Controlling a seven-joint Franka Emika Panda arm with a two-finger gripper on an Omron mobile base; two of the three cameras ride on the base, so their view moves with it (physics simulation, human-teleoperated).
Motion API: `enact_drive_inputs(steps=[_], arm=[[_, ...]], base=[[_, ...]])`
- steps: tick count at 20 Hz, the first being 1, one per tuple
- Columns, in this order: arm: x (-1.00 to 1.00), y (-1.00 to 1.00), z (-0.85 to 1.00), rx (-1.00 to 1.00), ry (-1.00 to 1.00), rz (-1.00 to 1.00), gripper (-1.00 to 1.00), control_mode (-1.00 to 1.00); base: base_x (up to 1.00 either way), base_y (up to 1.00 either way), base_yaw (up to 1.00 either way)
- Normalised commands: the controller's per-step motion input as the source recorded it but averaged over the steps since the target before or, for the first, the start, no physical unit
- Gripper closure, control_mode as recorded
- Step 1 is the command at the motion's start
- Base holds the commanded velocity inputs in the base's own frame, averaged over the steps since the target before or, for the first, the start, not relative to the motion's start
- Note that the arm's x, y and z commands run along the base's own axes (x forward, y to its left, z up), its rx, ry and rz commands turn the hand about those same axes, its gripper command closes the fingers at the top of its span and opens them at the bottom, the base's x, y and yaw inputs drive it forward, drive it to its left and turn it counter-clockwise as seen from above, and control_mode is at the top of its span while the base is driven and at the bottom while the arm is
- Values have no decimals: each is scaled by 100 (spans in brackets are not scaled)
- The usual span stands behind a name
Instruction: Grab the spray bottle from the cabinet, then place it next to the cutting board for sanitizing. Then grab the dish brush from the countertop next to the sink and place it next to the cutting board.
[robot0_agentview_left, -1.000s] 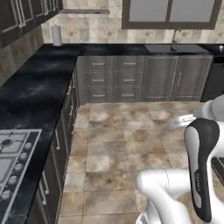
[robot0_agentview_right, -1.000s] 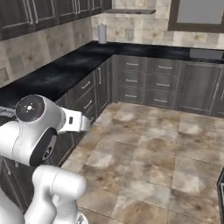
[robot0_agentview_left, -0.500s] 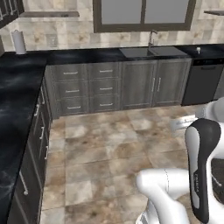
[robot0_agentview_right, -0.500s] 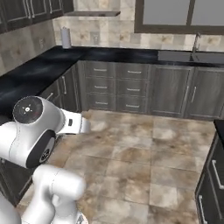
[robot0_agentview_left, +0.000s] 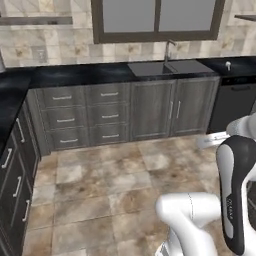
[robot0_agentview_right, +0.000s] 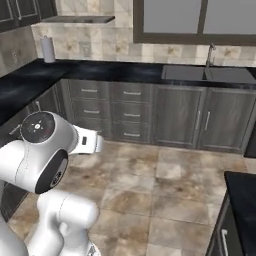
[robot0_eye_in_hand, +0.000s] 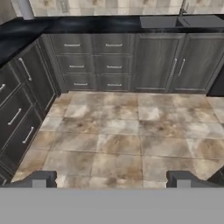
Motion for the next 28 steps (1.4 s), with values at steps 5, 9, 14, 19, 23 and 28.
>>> enact_drive_inputs(steps=[5,9,14,19,23,28], arm=[[0,0,0,0,0,0,-100,100],[0,0,0,0,0,0,-100,100],[0,0,0,0,0,0,-100,100],[0,0,0,0,0,0,-100,100],[0,0,0,0,0,0,-100,100],[0,0,0,0,0,0,-100,100]], base=[[100,9,-14],[100,1,-11],[100,40,-19],[100,32,-21],[100,7,-16],[100,-16,-6]])
